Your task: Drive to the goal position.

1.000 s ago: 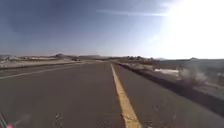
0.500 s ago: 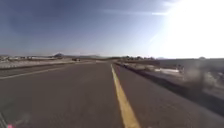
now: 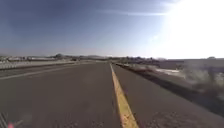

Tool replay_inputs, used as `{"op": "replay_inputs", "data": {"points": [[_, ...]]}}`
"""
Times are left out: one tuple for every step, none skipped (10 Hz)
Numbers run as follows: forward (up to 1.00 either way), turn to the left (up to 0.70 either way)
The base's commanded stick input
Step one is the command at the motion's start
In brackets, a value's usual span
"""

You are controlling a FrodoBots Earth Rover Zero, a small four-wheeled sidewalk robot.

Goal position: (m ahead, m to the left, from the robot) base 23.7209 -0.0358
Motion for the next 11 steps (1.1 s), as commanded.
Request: {"op": "replay_inputs", "data": {"points": [[0.70,0.00],[0.70,0.00],[0.70,0.00],[0.70,0.00],[0.70,0.00],[0.70,0.00],[0.70,0.00],[0.70,0.00],[0.70,0.35],[0.70,0.35],[0.70,0.00]]}}
